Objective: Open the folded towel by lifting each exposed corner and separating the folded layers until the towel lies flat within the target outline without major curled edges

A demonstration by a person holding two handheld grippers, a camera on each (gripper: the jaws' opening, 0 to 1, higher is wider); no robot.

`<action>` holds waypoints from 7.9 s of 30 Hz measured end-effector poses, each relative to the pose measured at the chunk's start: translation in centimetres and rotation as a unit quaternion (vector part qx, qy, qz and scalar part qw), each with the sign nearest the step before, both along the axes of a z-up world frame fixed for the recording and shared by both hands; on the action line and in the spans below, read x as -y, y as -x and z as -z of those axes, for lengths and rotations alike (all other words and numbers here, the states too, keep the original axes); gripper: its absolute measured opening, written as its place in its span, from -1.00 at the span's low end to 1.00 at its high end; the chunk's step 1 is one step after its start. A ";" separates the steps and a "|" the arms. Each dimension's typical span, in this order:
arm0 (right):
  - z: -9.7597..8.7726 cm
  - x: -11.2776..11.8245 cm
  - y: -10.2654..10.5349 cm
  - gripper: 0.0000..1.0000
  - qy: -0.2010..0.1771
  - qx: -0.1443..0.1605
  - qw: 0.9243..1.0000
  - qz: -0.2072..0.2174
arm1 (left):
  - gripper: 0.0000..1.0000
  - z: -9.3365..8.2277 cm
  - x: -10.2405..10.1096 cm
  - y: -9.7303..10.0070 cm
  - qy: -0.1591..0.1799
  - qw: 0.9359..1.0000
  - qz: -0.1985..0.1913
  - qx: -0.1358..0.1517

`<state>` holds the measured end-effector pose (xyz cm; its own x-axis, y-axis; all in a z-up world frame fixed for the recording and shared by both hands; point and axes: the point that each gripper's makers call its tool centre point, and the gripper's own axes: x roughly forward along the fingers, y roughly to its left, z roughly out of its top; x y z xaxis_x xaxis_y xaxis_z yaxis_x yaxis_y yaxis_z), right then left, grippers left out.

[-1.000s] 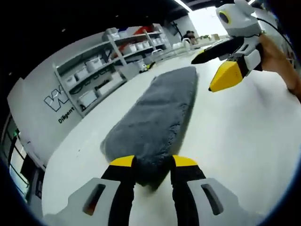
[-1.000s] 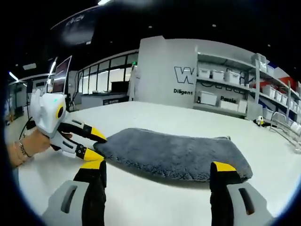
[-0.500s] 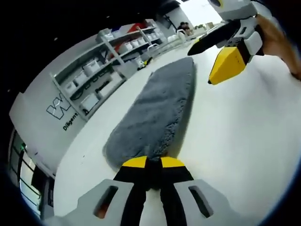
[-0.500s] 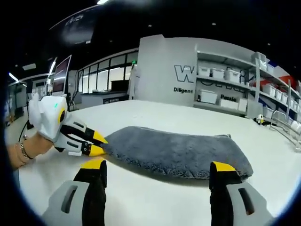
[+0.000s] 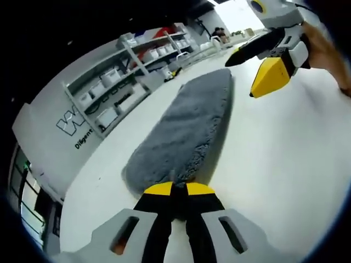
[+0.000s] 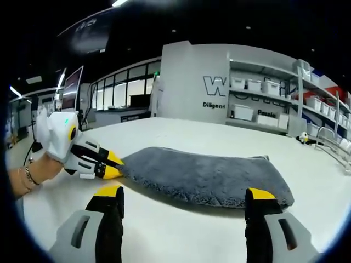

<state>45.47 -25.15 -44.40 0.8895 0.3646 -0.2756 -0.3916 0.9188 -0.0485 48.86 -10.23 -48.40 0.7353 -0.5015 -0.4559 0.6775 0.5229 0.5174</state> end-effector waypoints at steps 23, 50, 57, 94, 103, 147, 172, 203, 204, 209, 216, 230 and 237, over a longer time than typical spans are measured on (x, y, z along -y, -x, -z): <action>0.4 0.0 -0.1 0.85 0.001 -0.009 1.000 -0.002 | -0.90 -0.1 -5.4 -0.5 -0.003 0.999 -0.044 0.003; 0.3 0.5 -1.4 0.85 -0.002 -0.016 1.000 -0.001 | -0.92 -0.4 -13.5 -0.1 -0.029 0.995 -0.093 -0.010; 0.0 0.5 -1.3 0.83 -0.012 -0.012 1.000 0.000 | -0.92 -0.4 -15.6 0.4 -0.031 0.994 -0.105 -0.009; 0.5 0.3 -1.1 0.84 -0.013 -0.019 1.000 -0.003 | -0.91 -0.5 -27.4 1.4 -0.031 0.983 -0.180 0.006; 0.6 0.2 -0.9 0.84 -0.010 -0.021 1.000 -0.006 | -0.91 -0.4 -28.8 1.6 -0.023 0.981 -0.190 0.003; 0.9 0.1 -0.6 0.83 -0.018 -0.026 0.999 -0.006 | 0.93 -7.9 -23.5 7.8 0.255 0.958 -0.131 0.011; 1.1 -0.6 -0.8 0.88 0.004 -0.035 0.999 -0.025 | 0.93 -8.1 -23.7 10.7 0.247 0.958 -0.143 0.007; -3.4 -22.0 0.7 0.88 0.149 0.013 0.965 -0.216 | 0.94 -8.1 -23.3 13.0 0.234 0.963 -0.133 -0.006; -3.1 -23.1 0.9 0.86 0.147 0.007 0.963 -0.226 | 0.94 -8.0 -23.4 13.0 0.233 0.963 -0.134 -0.007; -2.5 -27.6 1.8 0.81 0.156 0.010 0.950 -0.269 | 0.94 -7.9 -23.4 13.3 0.232 0.964 -0.129 -0.011; -1.8 -33.0 2.9 0.48 0.167 0.014 0.934 -0.314 | 0.94 -7.9 -24.0 14.2 0.231 0.964 -0.129 -0.007; 0.7 -40.3 2.6 -0.34 0.224 0.039 0.898 -0.376 | 0.94 -7.4 -24.8 15.6 0.221 0.967 -0.128 -0.006; 2.0 -42.7 2.1 -0.64 0.268 0.057 0.881 -0.387 | 0.94 -7.6 -25.0 15.8 0.222 0.967 -0.127 -0.002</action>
